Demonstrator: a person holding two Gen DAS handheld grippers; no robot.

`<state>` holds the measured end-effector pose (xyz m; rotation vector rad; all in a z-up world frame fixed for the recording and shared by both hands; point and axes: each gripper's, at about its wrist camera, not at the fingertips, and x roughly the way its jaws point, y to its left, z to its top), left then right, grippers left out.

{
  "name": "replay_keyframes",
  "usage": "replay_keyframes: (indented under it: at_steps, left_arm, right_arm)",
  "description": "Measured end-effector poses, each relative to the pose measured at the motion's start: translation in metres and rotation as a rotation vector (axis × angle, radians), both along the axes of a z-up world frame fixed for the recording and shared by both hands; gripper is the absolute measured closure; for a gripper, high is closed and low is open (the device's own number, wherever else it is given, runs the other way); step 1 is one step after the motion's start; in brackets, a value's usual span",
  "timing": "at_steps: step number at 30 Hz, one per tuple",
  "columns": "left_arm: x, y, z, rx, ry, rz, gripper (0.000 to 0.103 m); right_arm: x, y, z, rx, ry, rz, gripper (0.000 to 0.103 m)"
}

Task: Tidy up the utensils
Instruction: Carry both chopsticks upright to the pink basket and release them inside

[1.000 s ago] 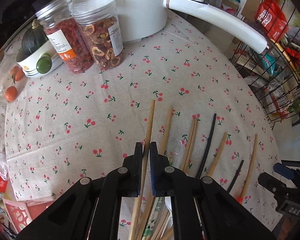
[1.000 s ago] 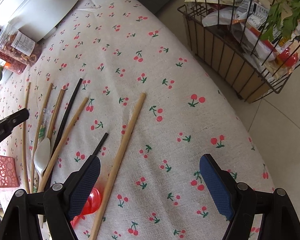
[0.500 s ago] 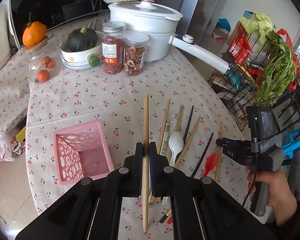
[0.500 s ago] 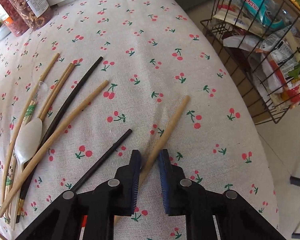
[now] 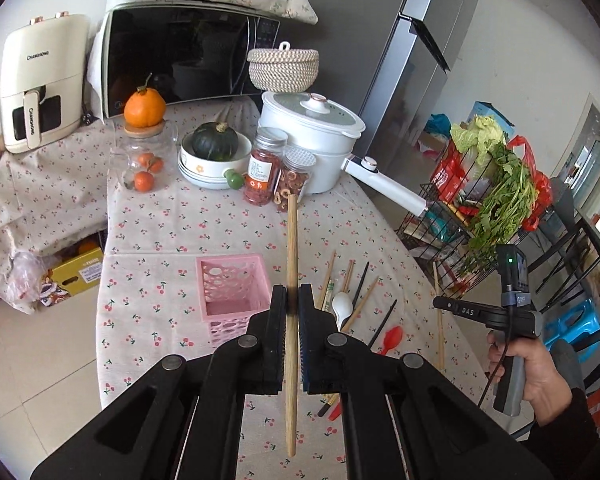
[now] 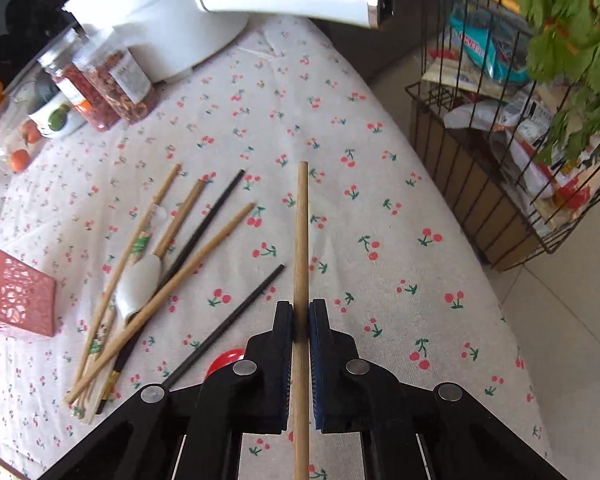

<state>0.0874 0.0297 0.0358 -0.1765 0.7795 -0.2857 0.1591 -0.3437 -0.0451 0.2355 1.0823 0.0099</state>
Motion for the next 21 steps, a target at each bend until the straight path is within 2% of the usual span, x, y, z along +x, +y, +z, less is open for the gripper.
replay_keyframes:
  at_steps: [8, 13, 21]
  left_arm:
    - [-0.016, 0.018, 0.029, -0.025, -0.122, 0.035, 0.098]
    - [-0.017, 0.029, 0.045, -0.056, -0.2, 0.093, 0.098]
    - [0.004, 0.042, 0.049, -0.072, -0.303, 0.193, 0.098]
  right_arm:
    - [-0.031, 0.02, 0.061, 0.024, -0.187, 0.024, 0.098]
    - [-0.042, 0.044, 0.1, 0.032, -0.327, 0.046, 0.098]
    - [-0.038, 0.1, 0.139, 0.055, -0.515, 0.124, 0.098]
